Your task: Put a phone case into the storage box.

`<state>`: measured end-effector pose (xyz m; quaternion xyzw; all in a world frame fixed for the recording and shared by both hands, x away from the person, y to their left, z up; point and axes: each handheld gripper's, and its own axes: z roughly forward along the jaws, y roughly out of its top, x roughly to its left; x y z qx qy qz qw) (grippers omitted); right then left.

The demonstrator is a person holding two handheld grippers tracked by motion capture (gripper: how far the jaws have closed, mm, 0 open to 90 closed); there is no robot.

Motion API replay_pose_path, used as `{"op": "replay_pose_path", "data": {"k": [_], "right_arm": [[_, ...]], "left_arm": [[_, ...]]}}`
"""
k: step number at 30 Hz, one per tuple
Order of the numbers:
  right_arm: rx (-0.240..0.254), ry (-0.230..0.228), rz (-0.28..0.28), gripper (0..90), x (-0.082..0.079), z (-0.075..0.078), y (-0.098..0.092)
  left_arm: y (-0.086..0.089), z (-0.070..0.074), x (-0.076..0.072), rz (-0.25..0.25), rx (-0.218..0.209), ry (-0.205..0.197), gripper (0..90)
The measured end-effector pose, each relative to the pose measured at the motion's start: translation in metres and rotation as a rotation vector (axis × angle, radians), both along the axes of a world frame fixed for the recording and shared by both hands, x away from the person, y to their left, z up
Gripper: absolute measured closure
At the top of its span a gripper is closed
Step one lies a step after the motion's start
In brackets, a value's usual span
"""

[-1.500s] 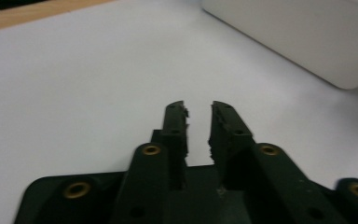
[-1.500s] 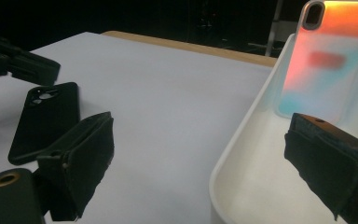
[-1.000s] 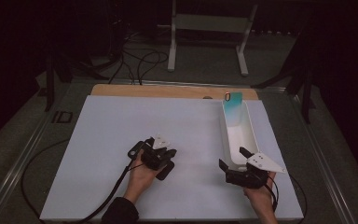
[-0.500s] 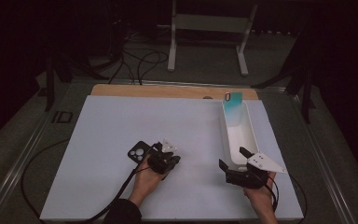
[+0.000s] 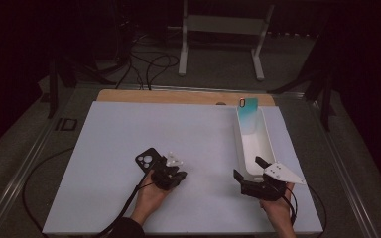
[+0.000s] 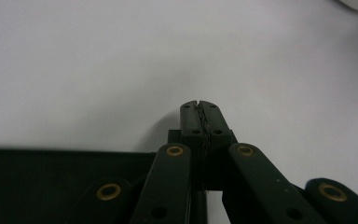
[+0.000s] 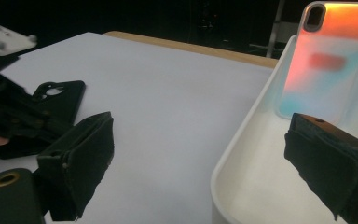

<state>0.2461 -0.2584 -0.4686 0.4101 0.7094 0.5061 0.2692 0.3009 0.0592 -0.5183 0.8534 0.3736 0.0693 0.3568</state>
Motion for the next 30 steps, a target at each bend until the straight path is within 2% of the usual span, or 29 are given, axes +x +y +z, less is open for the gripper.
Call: {"op": "replay_pose_path", "data": {"k": [2, 5, 7, 8, 9, 11, 15, 18, 20, 22, 27, 30], "right_arm": [[-0.003, -0.002, 0.002, 8.1, 0.0, 0.0, 0.001], [-0.004, -0.001, 0.005, 8.1, 0.0, 0.0, 0.002], [-0.008, -0.001, 0.006, 8.1, 0.0, 0.0, 0.003], [-0.009, 0.0, 0.007, 8.1, 0.0, 0.0, 0.003], [-0.009, 0.0, 0.007, 8.1, 0.0, 0.0, 0.003], [-0.009, -0.001, 0.008, 8.1, 0.0, 0.0, 0.003], [-0.008, -0.003, 0.007, 8.1, 0.0, 0.0, 0.003], [-0.009, -0.002, 0.006, 8.1, 0.0, 0.0, 0.003], [-0.01, -0.002, 0.006, 8.1, 0.0, 0.0, 0.003], [-0.015, -0.005, 0.01, 8.1, 0.0, 0.0, 0.005], [-0.015, -0.005, 0.011, 8.1, 0.0, 0.0, 0.005], [-0.013, -0.003, 0.008, 8.1, 0.0, 0.0, 0.004]], "left_arm": [[0.014, 0.0, -0.008, 0.015, -0.005, 0.008, 89.9], [0.023, 0.001, -0.012, 0.028, -0.002, 0.008, 89.9], [0.035, 0.001, -0.016, 0.048, -0.002, 0.009, 89.9], [0.047, 0.001, -0.02, 0.07, 0.0, 0.011, 89.8], [0.047, 0.001, -0.02, 0.07, 0.0, 0.011, 89.8], [0.058, 0.001, -0.022, 0.091, 0.004, 0.01, 89.8], [0.087, 0.002, -0.027, 0.161, 0.016, 0.015, 89.8], [0.108, 0.001, -0.028, 0.214, 0.032, 0.004, 89.8], [0.108, 0.001, -0.028, 0.214, 0.032, 0.004, 89.8], [0.118, 0.0, -0.026, 0.256, 0.03, -0.007, 89.8], [0.117, 0.0, -0.026, 0.253, 0.044, -0.021, 89.8], [0.116, 0.0, -0.027, 0.242, 0.028, -0.031, 89.7]]}}
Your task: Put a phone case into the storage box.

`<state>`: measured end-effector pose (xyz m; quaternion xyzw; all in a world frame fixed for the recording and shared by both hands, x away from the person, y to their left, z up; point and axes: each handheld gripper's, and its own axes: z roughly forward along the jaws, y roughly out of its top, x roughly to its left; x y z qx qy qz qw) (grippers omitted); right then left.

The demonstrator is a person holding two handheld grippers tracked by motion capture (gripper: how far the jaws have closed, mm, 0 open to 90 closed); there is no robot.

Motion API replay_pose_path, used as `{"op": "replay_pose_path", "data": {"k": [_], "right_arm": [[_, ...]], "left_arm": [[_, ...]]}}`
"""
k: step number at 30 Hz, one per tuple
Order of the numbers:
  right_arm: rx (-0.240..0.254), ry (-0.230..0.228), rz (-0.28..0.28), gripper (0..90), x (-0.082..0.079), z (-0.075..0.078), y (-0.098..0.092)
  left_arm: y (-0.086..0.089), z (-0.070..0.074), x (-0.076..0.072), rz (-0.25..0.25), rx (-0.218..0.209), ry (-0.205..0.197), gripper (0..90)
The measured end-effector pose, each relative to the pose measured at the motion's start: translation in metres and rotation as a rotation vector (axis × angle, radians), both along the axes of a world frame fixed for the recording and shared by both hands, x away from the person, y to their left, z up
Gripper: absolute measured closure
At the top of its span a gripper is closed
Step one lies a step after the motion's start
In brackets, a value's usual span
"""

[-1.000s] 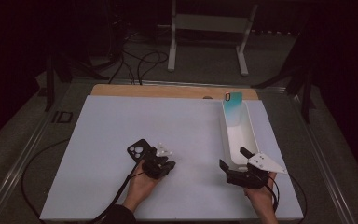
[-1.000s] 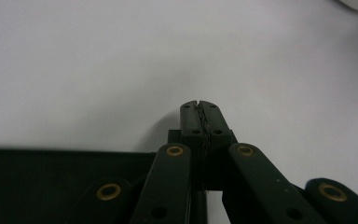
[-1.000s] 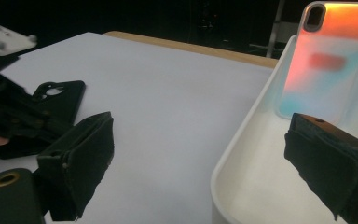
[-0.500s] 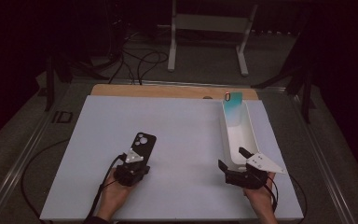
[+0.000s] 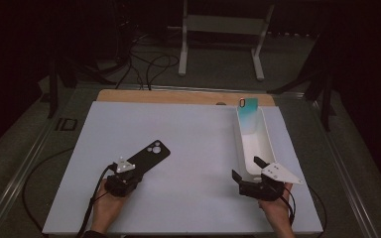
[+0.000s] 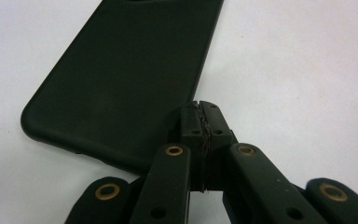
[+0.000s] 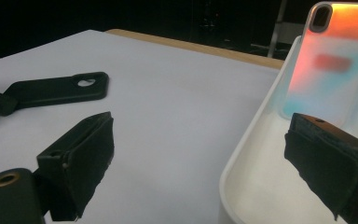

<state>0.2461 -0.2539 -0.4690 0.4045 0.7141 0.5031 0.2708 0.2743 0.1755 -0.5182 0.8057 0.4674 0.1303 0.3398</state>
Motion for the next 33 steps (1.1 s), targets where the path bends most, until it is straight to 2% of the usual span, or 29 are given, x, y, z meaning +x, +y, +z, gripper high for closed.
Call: {"op": "replay_pose_path", "data": {"k": [3, 4, 5, 6, 7, 8, 9, 10, 11, 12, 13, 15, 17, 18, 20, 22, 25, 30, 33], "right_arm": [[-0.001, -0.005, 0.003, 8.1, 0.0, 0.001, 0.0], [0.002, -0.006, 0.003, 8.1, 0.0, 0.001, -0.001], [0.005, -0.003, 0.003, 8.1, 0.0, 0.001, -0.002], [0.005, -0.003, 0.003, 8.1, 0.0, 0.001, -0.002], [0.006, 0.0, 0.004, 8.1, 0.0, 0.001, -0.002], [0.008, 0.008, 0.009, 9.5, 0.0, 0.001, -0.002], [0.008, 0.008, 0.009, 9.5, 0.0, 0.001, -0.002], [0.015, 0.005, 0.016, 9.5, 0.0, 0.001, -0.003], [0.015, 0.005, 0.016, 9.5, 0.0, 0.001, -0.003], [0.018, 0.004, 0.019, 9.5, -0.001, 0.002, -0.003], [0.018, -0.006, 0.025, 9.5, -0.001, 0.002, -0.003], [0.018, -0.009, 0.025, 9.5, -0.002, 0.002, -0.003], [0.023, -0.014, 0.034, 9.5, -0.002, 0.002, -0.003], [0.023, -0.014, 0.034, 9.5, -0.002, 0.002, -0.003], [0.011, -0.03, 0.041, 9.4, -0.003, 0.002, -0.003], [0.008, -0.036, 0.049, 9.3, -0.004, 0.002, -0.002], [0.01, -0.033, 0.055, 8.9, -0.004, 0.001, -0.002], [0.012, -0.034, 0.052, 8.5, -0.004, 0.001, -0.004], [0.012, -0.037, 0.051, 8.5, -0.004, 0.001, -0.004]], "left_arm": [[-0.001, 0.007, -0.003, -0.028, -0.021, -0.05, 88.5], [0.0, 0.012, -0.007, -0.036, -0.041, -0.088, 86.3], [0.002, 0.02, -0.012, -0.041, -0.051, -0.15, 80.9], [0.002, 0.02, -0.012, -0.041, -0.051, -0.15, 79.5], [0.005, 0.025, -0.015, -0.049, -0.069, -0.186, 79.5], [0.007, 0.029, -0.018, -0.056, -0.084, -0.211, 71.6], [0.01, 0.033, -0.021, -0.059, -0.102, -0.237, 71.6], [0.016, 0.041, -0.026, -0.056, -0.125, -0.28, 61.9], [0.016, 0.041, -0.026, -0.056, -0.125, -0.28, 57.1], [0.019, 0.044, -0.028, -0.062, -0.14, -0.287, 57.1], [0.024, 0.047, -0.031, -0.061, -0.142, -0.303, 53.0], [0.03, 0.049, -0.033, -0.044, -0.152, -0.31, 49.5], [0.036, 0.051, -0.036, -0.015, -0.125, -0.33, 34.6], [0.039, 0.051, -0.037, -0.001, -0.12, -0.341, 34.6], [0.045, 0.051, -0.04, 0.024, -0.116, -0.354, 21.7], [0.049, 0.052, -0.042, 0.049, -0.088, -0.369, 12.5], [0.054, 0.055, -0.044, 0.05, -0.096, -0.372, 1.7], [0.055, 0.055, -0.044, 0.049, -0.089, -0.384, 0.0], [0.055, 0.055, -0.043, 0.053, -0.078, -0.37, 0.0]]}}
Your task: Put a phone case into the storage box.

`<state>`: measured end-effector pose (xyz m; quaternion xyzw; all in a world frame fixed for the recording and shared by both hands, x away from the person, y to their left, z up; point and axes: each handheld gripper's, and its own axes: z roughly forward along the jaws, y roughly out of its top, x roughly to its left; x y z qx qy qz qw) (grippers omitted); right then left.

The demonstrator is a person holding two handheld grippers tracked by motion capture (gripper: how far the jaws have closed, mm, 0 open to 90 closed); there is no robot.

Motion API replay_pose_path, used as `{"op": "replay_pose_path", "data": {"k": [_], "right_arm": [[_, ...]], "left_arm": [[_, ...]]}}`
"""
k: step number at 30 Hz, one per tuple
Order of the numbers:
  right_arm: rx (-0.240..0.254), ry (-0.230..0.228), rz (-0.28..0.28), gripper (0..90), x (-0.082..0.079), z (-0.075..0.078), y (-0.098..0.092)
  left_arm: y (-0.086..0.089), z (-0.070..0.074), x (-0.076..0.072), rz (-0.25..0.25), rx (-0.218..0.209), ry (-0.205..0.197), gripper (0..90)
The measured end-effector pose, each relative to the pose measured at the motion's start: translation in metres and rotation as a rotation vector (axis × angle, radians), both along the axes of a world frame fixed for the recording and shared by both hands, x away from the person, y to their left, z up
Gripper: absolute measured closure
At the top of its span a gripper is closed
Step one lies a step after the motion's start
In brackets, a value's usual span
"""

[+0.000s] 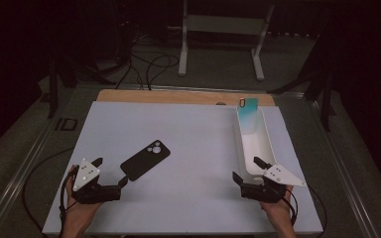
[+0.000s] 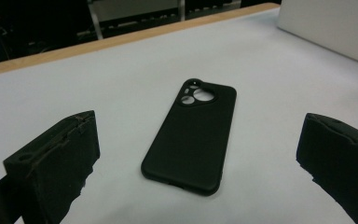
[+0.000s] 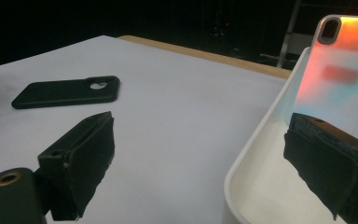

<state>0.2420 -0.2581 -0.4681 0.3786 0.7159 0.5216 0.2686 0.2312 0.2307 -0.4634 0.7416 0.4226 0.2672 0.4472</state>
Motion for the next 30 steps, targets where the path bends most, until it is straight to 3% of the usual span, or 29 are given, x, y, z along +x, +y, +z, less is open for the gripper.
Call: {"op": "replay_pose_path", "data": {"k": [5, 8, 13, 20, 30], "right_arm": [[0.0, 0.004, 0.0, 8.5, 0.001, 0.0, 0.0], [0.002, 0.006, 0.002, 8.5, 0.001, 0.0, 0.0], [0.009, 0.009, 0.002, 8.4, 0.002, 0.001, -0.002], [0.01, 0.013, 0.009, 8.4, 0.002, 0.001, 0.0], [0.01, 0.015, 0.01, 8.4, 0.002, 0.001, 0.0]], "left_arm": [[0.002, 0.001, 0.002, 0.004, 0.007, 0.012, 0.0], [0.0, 0.001, 0.006, 0.01, 0.034, 0.042, 0.0], [-0.004, 0.0, 0.015, -0.015, 0.046, 0.07, 0.0], [-0.018, -0.007, 0.042, -0.082, 0.073, 0.145, 0.0], [-0.033, -0.017, 0.069, -0.117, 0.108, 0.205, 0.0]]}}
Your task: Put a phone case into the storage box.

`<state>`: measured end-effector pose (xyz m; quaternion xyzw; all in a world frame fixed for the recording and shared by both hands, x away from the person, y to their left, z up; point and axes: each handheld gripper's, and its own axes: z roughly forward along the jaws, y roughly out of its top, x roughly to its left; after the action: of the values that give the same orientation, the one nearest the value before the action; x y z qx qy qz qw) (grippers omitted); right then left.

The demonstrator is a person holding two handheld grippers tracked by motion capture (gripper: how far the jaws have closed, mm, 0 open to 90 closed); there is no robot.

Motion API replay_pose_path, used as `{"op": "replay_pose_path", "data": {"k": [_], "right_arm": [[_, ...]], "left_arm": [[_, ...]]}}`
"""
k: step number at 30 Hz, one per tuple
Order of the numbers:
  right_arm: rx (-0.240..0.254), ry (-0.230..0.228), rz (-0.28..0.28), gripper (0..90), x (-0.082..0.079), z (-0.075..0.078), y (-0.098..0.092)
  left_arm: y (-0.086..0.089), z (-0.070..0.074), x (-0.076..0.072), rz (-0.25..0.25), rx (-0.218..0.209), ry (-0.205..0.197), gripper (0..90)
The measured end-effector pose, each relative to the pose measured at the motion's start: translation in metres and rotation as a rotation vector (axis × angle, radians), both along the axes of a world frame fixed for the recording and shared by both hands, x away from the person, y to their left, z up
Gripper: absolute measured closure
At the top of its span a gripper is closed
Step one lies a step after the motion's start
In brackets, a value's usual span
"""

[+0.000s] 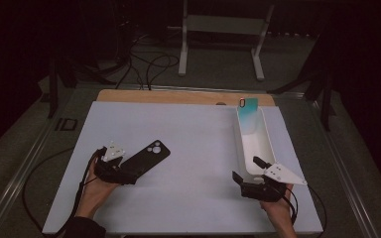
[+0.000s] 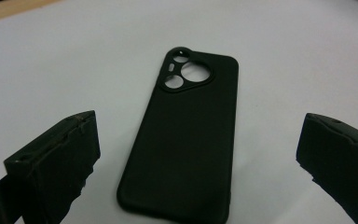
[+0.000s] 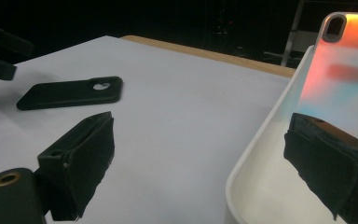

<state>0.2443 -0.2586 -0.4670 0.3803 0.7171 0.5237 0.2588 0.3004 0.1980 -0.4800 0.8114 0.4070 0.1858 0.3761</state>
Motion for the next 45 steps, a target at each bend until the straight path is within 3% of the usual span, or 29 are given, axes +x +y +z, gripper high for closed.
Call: {"op": "replay_pose_path", "data": {"k": [15, 23, 27, 45], "right_arm": [[-0.002, 0.002, 0.002, 8.4, 0.0, 0.0, 0.0], [-0.003, 0.003, 0.005, 8.4, 0.0, 0.0, 0.0], [-0.005, 0.005, 0.003, 8.5, 0.0, 0.0, 0.0], [-0.01, 0.007, 0.006, 8.5, 0.0, -0.001, 0.001]], "left_arm": [[-0.013, -0.025, 0.032, -0.043, 0.099, 0.134, 0.0], [-0.016, -0.033, 0.039, -0.055, 0.106, 0.175, 0.4], [-0.016, -0.036, 0.04, -0.05, 0.094, 0.182, 0.7], [-0.018, -0.042, 0.041, -0.049, 0.141, 0.201, 5.5]]}}
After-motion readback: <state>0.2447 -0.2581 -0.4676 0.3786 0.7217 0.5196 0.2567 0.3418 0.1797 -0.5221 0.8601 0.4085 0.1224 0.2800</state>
